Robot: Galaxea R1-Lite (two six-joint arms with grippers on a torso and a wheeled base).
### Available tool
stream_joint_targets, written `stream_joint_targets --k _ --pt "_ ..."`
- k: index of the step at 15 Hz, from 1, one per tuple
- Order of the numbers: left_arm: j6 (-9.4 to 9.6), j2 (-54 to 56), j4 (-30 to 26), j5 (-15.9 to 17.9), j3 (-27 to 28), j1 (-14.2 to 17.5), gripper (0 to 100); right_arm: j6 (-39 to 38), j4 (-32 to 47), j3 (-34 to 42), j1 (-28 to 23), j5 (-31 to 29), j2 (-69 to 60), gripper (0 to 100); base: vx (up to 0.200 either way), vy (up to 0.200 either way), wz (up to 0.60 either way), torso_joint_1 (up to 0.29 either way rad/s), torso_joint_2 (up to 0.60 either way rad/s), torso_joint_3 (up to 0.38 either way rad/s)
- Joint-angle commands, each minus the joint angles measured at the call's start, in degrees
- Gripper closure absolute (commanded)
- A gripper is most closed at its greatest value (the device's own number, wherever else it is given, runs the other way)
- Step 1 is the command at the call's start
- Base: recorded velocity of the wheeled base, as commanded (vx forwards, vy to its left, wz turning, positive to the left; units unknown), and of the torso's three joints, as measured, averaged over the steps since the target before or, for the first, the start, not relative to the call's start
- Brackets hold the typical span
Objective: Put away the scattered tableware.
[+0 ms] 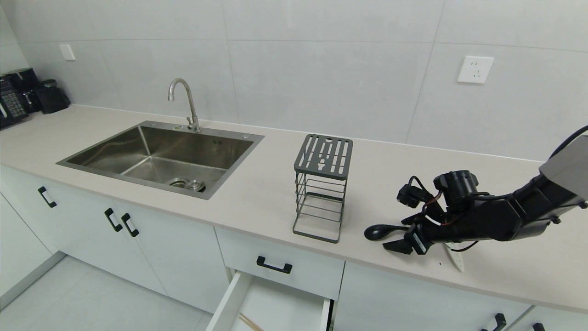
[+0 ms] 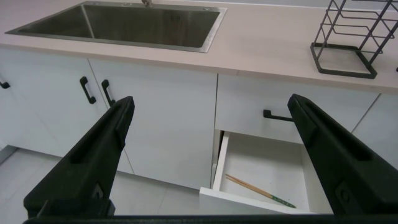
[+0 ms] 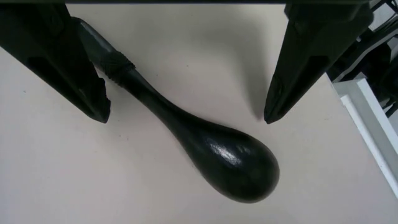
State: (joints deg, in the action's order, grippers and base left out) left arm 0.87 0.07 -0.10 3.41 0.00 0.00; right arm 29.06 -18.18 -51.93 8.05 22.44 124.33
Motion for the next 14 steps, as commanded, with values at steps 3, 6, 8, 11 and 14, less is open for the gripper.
stream_joint_targets --k 3,6,8,11,14 --pt "0.01 -0.07 0.01 0.01 0.00 0.00 0 0.03 -0.19 -1.07 -0.40 1.46 2.41 100 0.000 0.000 0.00 0.000 0.00 0.000" --pt "0.01 -0.07 0.01 0.01 0.00 0.00 0 0.03 -0.28 -0.98 -0.49 1.73 2.32 100 0.000 0.000 0.00 0.000 0.00 0.000" --pt "0.01 -0.07 0.01 0.01 0.00 0.00 0 0.03 -0.28 -0.10 -0.49 1.73 1.44 100 0.000 0.000 0.00 0.000 0.00 0.000" --pt "0.01 -0.07 0.01 0.01 0.00 0.00 0 0.47 -0.28 0.08 -0.49 1.73 0.21 100 0.000 0.000 0.00 0.000 0.00 0.000" --pt "0.01 -0.07 0.01 0.01 0.00 0.00 0 0.56 -1.60 1.92 -0.49 1.20 -3.48 100 0.000 0.000 0.00 0.000 0.00 0.000"
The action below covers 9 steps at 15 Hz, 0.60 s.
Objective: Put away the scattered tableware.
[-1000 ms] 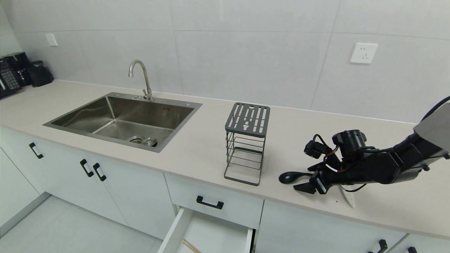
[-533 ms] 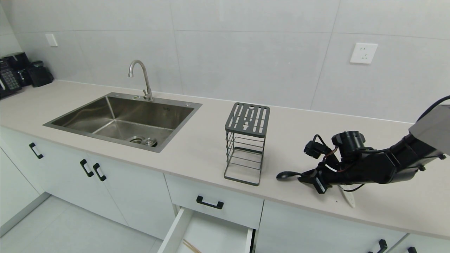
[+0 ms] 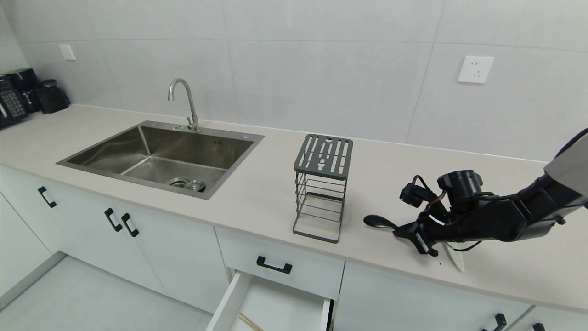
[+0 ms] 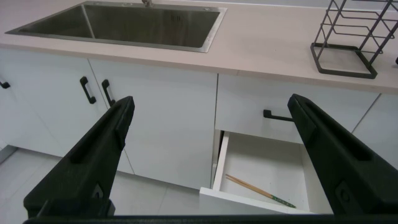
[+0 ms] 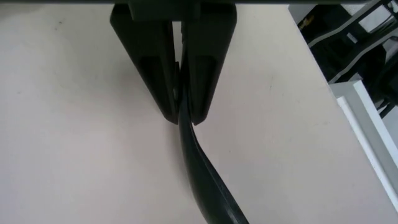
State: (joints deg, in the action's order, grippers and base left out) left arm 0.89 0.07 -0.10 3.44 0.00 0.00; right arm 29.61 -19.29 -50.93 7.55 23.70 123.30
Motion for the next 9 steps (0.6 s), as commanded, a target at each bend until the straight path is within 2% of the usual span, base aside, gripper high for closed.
stream_joint_targets --k 1,6,8,9 --pt "-0.01 -0.07 0.01 -0.01 0.00 0.00 0 0.01 -0.75 2.33 0.01 -0.06 -4.56 100 0.000 0.000 0.00 0.000 0.00 0.000" --pt "-0.01 -0.07 0.01 -0.01 0.00 0.00 0 3.17 -0.84 11.56 1.07 0.03 -14.84 100 0.000 0.000 0.00 0.000 0.00 0.000" --pt "-0.01 -0.07 0.01 -0.01 0.00 0.00 0 3.08 -0.84 14.90 4.76 0.03 -18.27 100 0.000 0.000 0.00 0.000 0.00 0.000" --pt "-0.01 -0.07 0.01 -0.01 0.00 0.00 0 2.38 -0.93 17.89 9.07 0.03 -20.90 100 0.000 0.000 0.00 0.000 0.00 0.000"
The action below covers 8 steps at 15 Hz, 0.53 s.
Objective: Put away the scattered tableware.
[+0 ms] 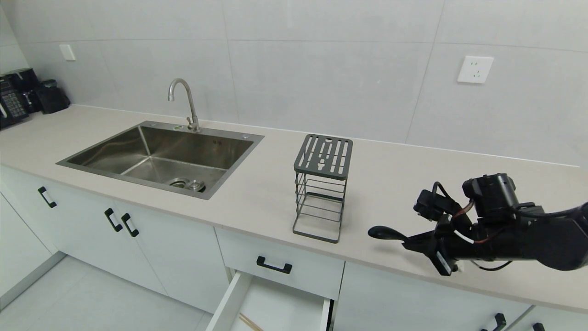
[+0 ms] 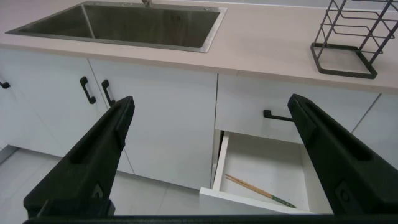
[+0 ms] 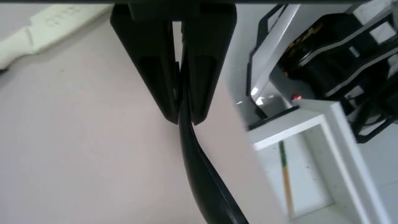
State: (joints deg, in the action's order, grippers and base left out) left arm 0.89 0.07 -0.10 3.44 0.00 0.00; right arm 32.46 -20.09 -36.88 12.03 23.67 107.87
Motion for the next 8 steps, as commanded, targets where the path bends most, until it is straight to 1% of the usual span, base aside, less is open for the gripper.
stream_joint_targets --k 1,2,3,4,8 --pt "-0.01 -0.07 0.01 -0.01 0.00 0.00 0 -2.14 -0.39 5.85 8.09 -0.03 -7.33 100 0.000 0.000 0.00 0.000 0.00 0.000" --pt "-0.01 -0.07 0.01 -0.01 0.00 0.00 0 -3.11 -0.92 6.64 9.50 -0.12 -7.94 100 0.000 0.000 0.00 0.000 0.00 0.000" --pt "-0.01 -0.07 0.01 -0.01 0.00 0.00 0 -7.59 -3.73 8.40 14.60 -0.21 -8.91 100 0.000 0.000 0.00 0.000 0.00 0.000" --pt "-0.01 -0.07 0.01 -0.01 0.00 0.00 0 -11.46 -5.40 8.49 18.03 -1.26 -8.91 100 0.000 0.000 0.00 0.000 0.00 0.000" --pt "-0.01 -0.07 0.01 -0.01 0.00 0.00 0 -11.90 -5.75 8.05 19.61 -2.14 -8.73 100 0.000 0.000 0.00 0.000 0.00 0.000"
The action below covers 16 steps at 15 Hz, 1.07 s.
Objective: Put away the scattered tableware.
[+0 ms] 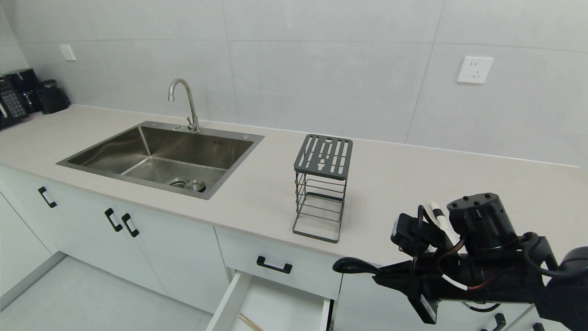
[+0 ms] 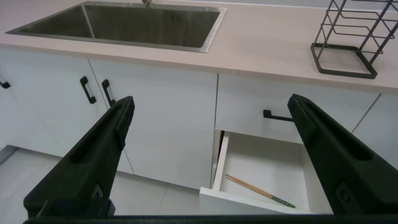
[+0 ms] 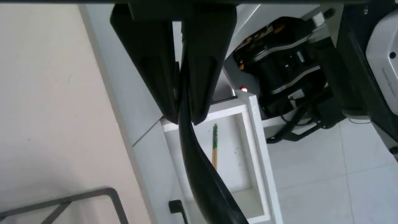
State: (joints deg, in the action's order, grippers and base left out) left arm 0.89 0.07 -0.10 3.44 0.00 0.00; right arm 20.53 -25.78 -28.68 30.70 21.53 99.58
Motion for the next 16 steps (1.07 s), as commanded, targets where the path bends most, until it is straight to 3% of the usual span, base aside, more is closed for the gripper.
stream_joint_targets --k 1,6,10,11,12,16 --pt "-0.01 -0.07 0.01 -0.01 0.00 0.00 0 -0.14 -0.06 -1.11 2.00 -0.08 -0.18 100 0.000 0.000 0.00 0.000 0.00 0.000" --pt "-0.01 -0.07 0.01 -0.01 0.00 0.00 0 -0.84 -0.23 -5.07 7.10 -0.26 3.86 100 0.000 0.000 0.00 0.000 0.00 0.000" --pt "-0.01 -0.07 0.01 -0.01 0.00 0.00 0 -5.85 -2.17 -10.87 16.94 -3.51 9.58 100 0.000 0.000 0.00 0.000 0.00 0.000" --pt "-0.01 -0.07 0.01 -0.01 0.00 0.00 0 -5.85 -2.17 -10.87 16.94 -3.51 9.58 100 0.000 0.000 0.00 0.000 0.00 0.000" --pt "-0.01 -0.07 0.01 -0.01 0.00 0.00 0 -7.52 -3.31 -14.82 20.37 -4.48 13.62 100 0.000 0.000 0.00 0.000 0.00 0.000" --pt "-0.01 -0.07 0.01 -0.01 0.00 0.00 0 -10.07 -3.48 -18.51 23.62 -6.85 18.54 100 0.000 0.000 0.00 0.000 0.00 0.000"
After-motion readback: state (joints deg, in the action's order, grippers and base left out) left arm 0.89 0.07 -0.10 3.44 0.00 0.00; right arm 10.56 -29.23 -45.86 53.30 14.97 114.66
